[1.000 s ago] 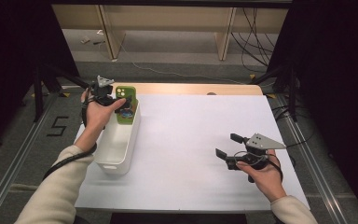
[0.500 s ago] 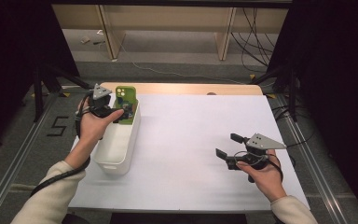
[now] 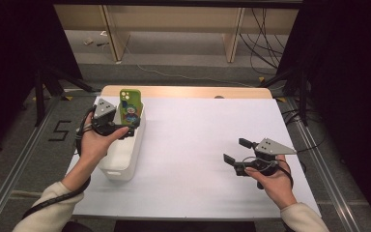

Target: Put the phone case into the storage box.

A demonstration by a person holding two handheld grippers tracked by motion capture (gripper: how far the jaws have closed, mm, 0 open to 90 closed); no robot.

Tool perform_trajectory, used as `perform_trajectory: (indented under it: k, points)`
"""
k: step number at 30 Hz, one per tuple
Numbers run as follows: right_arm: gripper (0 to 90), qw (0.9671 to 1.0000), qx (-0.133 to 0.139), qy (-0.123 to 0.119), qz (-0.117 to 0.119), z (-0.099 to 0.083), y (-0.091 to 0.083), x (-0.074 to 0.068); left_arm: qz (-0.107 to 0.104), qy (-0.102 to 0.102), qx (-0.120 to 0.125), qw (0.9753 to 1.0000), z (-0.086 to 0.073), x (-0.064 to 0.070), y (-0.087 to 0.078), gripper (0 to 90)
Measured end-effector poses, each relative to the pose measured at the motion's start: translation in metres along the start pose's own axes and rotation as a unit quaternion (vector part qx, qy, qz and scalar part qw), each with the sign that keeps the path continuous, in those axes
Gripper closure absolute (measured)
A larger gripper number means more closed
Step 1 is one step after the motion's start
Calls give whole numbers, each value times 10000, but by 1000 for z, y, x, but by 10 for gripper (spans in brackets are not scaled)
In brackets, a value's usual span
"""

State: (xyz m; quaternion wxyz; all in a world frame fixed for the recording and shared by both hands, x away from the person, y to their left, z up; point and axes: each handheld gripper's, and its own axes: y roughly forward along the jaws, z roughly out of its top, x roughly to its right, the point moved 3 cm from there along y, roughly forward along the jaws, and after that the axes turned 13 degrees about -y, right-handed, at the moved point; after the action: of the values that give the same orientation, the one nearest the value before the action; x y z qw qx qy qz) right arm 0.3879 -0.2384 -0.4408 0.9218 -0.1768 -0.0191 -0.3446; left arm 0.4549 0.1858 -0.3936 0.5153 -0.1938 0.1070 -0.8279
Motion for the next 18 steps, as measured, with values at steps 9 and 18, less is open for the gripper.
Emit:
perform_trajectory:
  k: [9,18]
  points:
    - [147,10000,4,-1,3,0,0,0,-216,-36,4,9998,-11,10,-11,23]
    - [147,10000,6,-13,16,1,0,0,-503,-107,8,9987,-19,22,-19,29]
